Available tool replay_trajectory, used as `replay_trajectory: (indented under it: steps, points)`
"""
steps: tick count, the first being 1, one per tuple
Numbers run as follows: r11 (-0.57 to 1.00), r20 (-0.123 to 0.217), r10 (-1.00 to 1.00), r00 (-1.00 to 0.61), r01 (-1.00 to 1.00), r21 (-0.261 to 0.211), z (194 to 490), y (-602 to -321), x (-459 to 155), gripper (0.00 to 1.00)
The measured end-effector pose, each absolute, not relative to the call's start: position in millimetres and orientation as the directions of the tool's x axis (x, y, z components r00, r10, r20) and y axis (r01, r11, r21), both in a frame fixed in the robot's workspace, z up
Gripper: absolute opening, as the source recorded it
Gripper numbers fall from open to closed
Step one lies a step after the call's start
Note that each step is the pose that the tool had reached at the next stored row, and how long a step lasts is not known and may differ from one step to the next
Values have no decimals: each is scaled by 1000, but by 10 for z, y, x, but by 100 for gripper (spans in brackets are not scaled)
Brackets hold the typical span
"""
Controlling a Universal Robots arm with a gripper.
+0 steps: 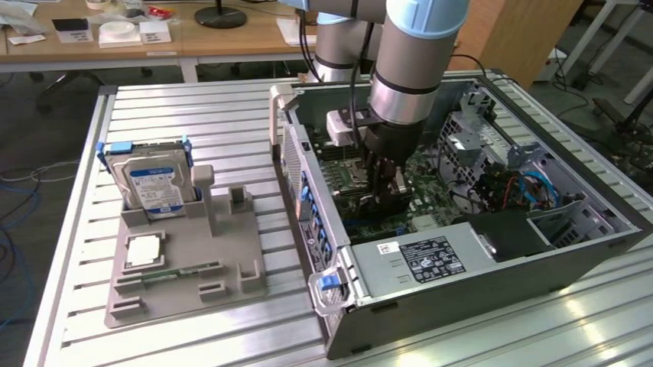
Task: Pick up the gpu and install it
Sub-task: 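Insert the gpu into the slot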
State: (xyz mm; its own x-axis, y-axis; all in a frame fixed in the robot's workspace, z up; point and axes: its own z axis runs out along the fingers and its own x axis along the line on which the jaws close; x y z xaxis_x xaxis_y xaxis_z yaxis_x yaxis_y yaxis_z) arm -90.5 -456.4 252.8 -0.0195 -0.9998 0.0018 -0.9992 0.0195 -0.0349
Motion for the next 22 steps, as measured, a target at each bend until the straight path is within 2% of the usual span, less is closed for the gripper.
replay_trajectory:
  steps: [1, 2, 22]
  points:
    - [19, 2, -1000, -20, -999, -35, 2528, -4564, -905, 33]
    - [19, 2, -1000, -19, -999, -35, 2528, -4564, -905, 27]
    - [19, 1, -1000, -20, -999, -35, 2513, -4564, -913, 26]
